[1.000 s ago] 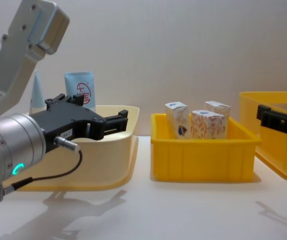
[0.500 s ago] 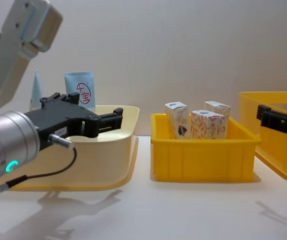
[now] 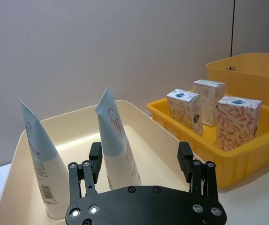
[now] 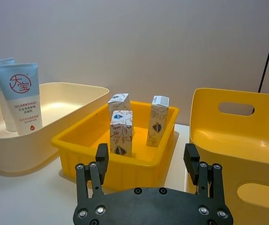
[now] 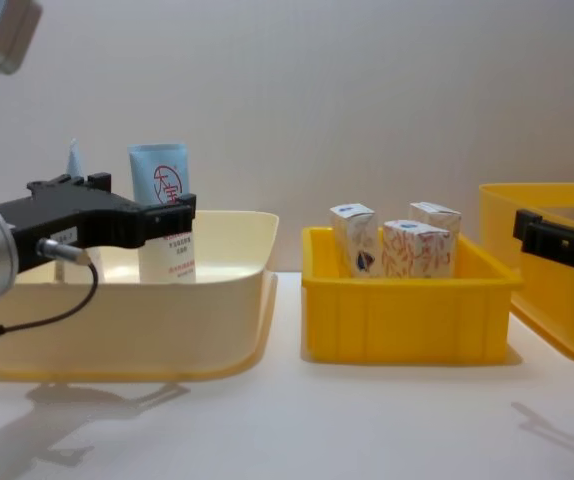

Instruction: Bimanual collaborative sorting of washing and personal care products

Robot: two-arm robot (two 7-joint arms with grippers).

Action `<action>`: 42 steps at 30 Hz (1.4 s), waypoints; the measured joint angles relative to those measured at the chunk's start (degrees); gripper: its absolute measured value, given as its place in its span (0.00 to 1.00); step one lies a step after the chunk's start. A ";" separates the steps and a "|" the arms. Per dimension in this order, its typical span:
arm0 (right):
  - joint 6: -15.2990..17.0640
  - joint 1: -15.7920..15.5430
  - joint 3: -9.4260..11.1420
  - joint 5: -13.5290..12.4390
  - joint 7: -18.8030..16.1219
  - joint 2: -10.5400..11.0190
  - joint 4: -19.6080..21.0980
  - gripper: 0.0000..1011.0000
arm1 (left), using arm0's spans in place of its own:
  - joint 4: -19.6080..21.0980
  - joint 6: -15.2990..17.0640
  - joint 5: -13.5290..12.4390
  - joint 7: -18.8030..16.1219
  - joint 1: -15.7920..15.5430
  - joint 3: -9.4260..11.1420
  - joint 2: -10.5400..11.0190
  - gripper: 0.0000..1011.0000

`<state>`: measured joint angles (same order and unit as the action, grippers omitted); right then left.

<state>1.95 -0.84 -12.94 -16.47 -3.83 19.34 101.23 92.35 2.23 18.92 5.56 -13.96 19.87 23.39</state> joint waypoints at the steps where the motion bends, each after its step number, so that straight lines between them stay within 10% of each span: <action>1: 0.00 0.00 0.00 0.00 0.00 0.00 0.00 0.99 | -0.16 0.08 0.29 0.34 -0.14 -0.15 0.03 0.99; 17: 0.00 0.00 0.00 0.00 0.00 0.00 0.00 0.99 | -7.01 2.78 5.98 9.35 -5.85 -1.07 -0.86 0.99; 42: 0.00 0.00 0.00 0.00 0.00 0.00 0.00 0.99 | -16.65 2.47 7.07 14.63 -12.02 -1.97 -2.72 0.99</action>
<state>1.95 -0.84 -12.94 -16.47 -3.83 19.33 101.23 75.70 4.71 25.99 20.19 -25.98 17.90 20.67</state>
